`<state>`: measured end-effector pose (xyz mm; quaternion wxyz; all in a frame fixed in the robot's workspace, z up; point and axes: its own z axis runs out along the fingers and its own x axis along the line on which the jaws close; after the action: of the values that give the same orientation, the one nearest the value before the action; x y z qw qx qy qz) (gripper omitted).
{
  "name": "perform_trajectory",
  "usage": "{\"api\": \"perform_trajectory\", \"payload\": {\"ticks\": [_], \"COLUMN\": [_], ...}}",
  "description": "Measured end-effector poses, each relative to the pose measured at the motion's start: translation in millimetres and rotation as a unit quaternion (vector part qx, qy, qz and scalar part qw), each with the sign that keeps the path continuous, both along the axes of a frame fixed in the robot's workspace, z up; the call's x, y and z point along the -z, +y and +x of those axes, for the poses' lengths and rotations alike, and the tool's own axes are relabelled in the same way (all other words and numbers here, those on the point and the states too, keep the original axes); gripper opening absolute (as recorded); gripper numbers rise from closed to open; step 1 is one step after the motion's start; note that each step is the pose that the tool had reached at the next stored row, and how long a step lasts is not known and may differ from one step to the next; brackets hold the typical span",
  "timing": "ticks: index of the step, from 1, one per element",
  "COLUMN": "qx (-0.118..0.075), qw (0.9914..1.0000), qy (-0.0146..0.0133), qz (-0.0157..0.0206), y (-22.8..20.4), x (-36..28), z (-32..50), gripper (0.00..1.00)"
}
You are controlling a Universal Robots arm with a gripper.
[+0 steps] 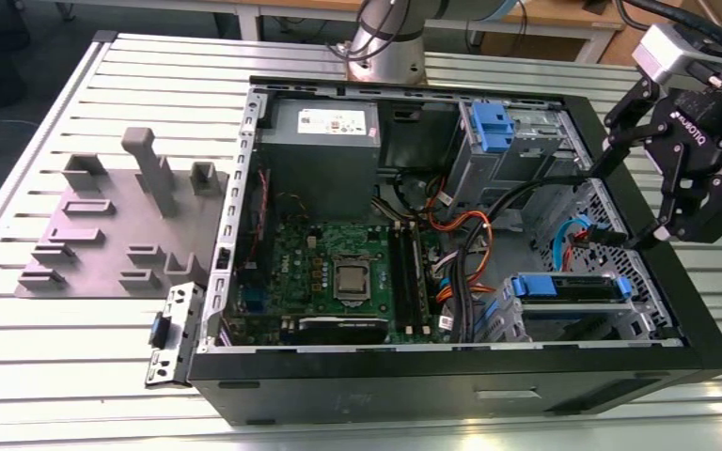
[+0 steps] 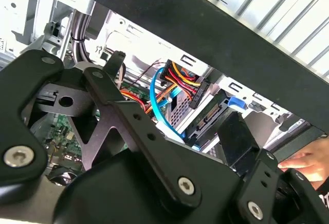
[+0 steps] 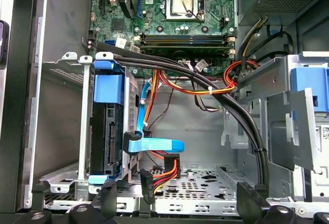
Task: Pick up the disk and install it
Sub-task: 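Insert the first disk wire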
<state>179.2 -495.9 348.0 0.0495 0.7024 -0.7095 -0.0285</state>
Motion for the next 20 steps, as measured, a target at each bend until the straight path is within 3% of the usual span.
{"api": "perform_trajectory", "payload": {"ticks": [20], "qx": [0.000], "qw": [0.99999], "qy": [0.0000], "qz": [0.0054], "y": [0.0], "x": [0.0], "z": [0.0], "gripper": [0.99]}}
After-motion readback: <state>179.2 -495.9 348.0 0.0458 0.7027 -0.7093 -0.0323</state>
